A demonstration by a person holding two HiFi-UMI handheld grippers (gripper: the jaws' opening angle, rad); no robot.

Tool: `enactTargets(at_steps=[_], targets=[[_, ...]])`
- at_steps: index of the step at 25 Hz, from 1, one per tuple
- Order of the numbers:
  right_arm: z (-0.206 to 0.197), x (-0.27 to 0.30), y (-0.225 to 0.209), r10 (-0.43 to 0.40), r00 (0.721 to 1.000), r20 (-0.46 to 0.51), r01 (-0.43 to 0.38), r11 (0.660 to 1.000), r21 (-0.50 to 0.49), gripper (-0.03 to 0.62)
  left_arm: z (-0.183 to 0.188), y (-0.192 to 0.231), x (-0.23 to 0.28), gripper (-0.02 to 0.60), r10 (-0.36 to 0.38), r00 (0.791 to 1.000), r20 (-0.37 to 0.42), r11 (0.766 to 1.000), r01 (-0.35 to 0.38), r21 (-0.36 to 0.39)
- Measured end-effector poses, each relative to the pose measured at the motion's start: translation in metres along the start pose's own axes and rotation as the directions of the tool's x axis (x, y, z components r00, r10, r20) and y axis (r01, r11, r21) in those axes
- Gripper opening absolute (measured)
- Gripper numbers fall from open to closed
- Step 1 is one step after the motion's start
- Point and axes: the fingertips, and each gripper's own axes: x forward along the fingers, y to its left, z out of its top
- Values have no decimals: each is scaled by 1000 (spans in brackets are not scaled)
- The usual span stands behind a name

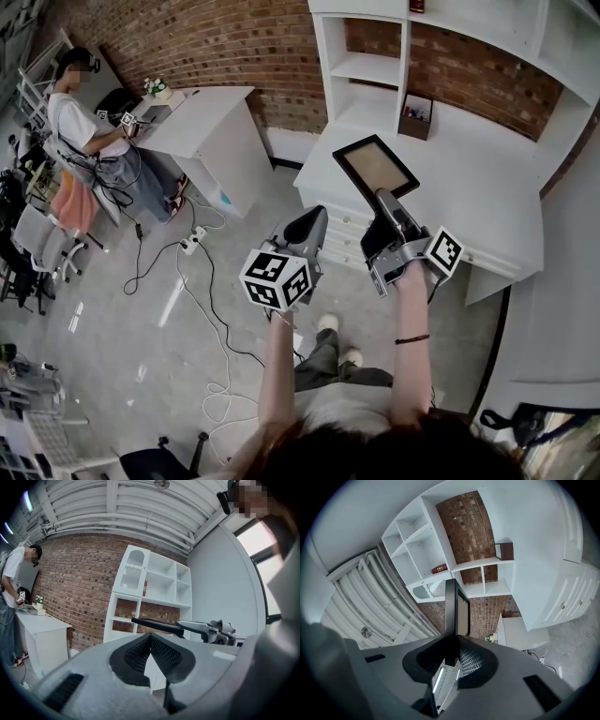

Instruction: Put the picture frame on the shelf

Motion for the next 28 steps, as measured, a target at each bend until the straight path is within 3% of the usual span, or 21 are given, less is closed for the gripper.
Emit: enactTargets(at_steps=[15,28], targets=[[24,54,-31,-5,1000,27,5,1000,5,71,10,53,50,11,-30,999,16,1000,30,4],[58,110,-62,-33,997,68,32,999,17,71,19,93,122,11,-103,995,0,995,103,-3]])
